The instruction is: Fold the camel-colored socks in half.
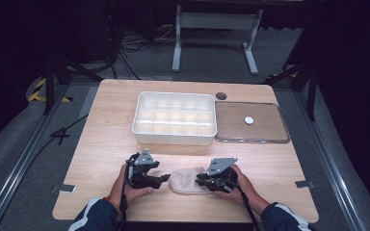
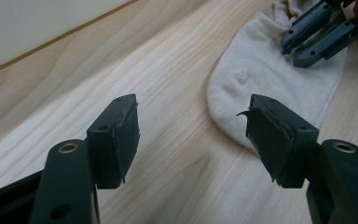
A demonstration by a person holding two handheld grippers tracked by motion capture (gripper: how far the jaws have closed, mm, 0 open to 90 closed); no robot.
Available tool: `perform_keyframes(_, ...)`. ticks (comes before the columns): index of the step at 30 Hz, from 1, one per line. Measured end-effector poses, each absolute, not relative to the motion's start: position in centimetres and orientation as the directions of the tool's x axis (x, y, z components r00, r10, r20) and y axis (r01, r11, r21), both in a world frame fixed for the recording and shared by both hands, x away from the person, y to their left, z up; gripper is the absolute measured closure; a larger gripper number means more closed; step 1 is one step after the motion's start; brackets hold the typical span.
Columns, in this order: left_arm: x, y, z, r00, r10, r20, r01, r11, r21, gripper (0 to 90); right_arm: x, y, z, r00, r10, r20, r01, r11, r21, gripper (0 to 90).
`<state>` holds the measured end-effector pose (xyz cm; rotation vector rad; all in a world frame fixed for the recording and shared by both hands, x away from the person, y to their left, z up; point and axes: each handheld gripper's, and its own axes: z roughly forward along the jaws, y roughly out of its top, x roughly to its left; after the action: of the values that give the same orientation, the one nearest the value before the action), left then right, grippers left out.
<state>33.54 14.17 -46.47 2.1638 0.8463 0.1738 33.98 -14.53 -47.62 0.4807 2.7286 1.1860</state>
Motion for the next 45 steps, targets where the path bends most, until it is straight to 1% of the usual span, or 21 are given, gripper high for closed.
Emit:
perform_keyframes(7,33.7,12.3,-46.9,0.765,0.627,-0.145,0.519,-0.468,0.715,33.6,34.2,-14.1,-47.7,-0.947,0.320,0.009,0.224,0.644,0.732,78.2)
perform_keyframes(11,33.7,11.5,-47.5,0.776,0.622,-0.108,0.507,-0.513,0.693,33.4,34.3,-14.0,-47.7,-0.950,0.313,0.001,0.214,0.647,0.732,78.3)
perform_keyframes(14,33.5,11.3,-47.8,0.781,0.620,-0.078,0.490,-0.530,0.692,35.1,34.4,-13.8,-47.6,-0.951,0.308,-0.004,0.208,0.652,0.729,78.7)
perform_keyframes(16,33.5,11.4,-47.9,0.778,0.623,-0.084,0.494,-0.523,0.695,35.0,34.4,-13.7,-47.6,-0.952,0.307,-0.001,0.209,0.652,0.729,78.8)
perform_keyframes(20,33.3,11.2,-47.8,0.779,0.624,-0.058,0.487,-0.544,0.683,35.5,34.4,-13.7,-47.6,-0.951,0.309,-0.003,0.209,0.651,0.729,78.9)
perform_keyframes(21,33.3,11.1,-47.7,0.794,0.605,-0.061,0.475,-0.555,0.683,38.1,34.4,-13.7,-47.6,-0.951,0.309,-0.003,0.209,0.651,0.730,78.9)
perform_keyframes(22,33.2,11.1,-47.5,0.805,0.590,-0.063,0.469,-0.567,0.677,45.0,34.4,-13.7,-47.6,-0.951,0.310,-0.005,0.209,0.652,0.729,78.9)
perform_keyframes(23,33.3,11.0,-47.5,0.805,0.590,-0.066,0.472,-0.568,0.674,48.2,34.3,-13.7,-47.6,-0.950,0.312,-0.005,0.210,0.651,0.729,78.9)
perform_keyframes(25,33.3,11.0,-47.4,0.804,0.591,-0.067,0.476,-0.573,0.667,49.0,34.4,-13.7,-47.6,-0.950,0.312,-0.003,0.211,0.651,0.729,78.9)
perform_keyframes(30,33.4,11.2,-47.0,0.803,0.590,-0.083,0.499,-0.589,0.635,61.6,34.3,-13.4,-47.6,-0.946,0.323,-0.004,0.220,0.650,0.727,79.1)
perform_keyframes(33,33.6,11.4,-46.9,0.803,0.590,-0.092,0.504,-0.588,0.632,65.4,34.2,-13.2,-47.6,-0.945,0.326,-0.016,0.214,0.653,0.726,79.2)
perform_keyframes(41,33.5,11.7,-46.9,0.797,0.590,-0.132,0.526,-0.570,0.631,80.6,34.3,-12.7,-47.6,-0.943,0.332,-0.018,0.217,0.656,0.723,80.1)
perform_keyframes(45,33.4,11.6,-46.7,0.800,0.591,-0.109,0.518,-0.587,0.622,81.2,34.5,-12.6,-47.5,-0.943,0.334,-0.012,0.223,0.656,0.721,80.5)
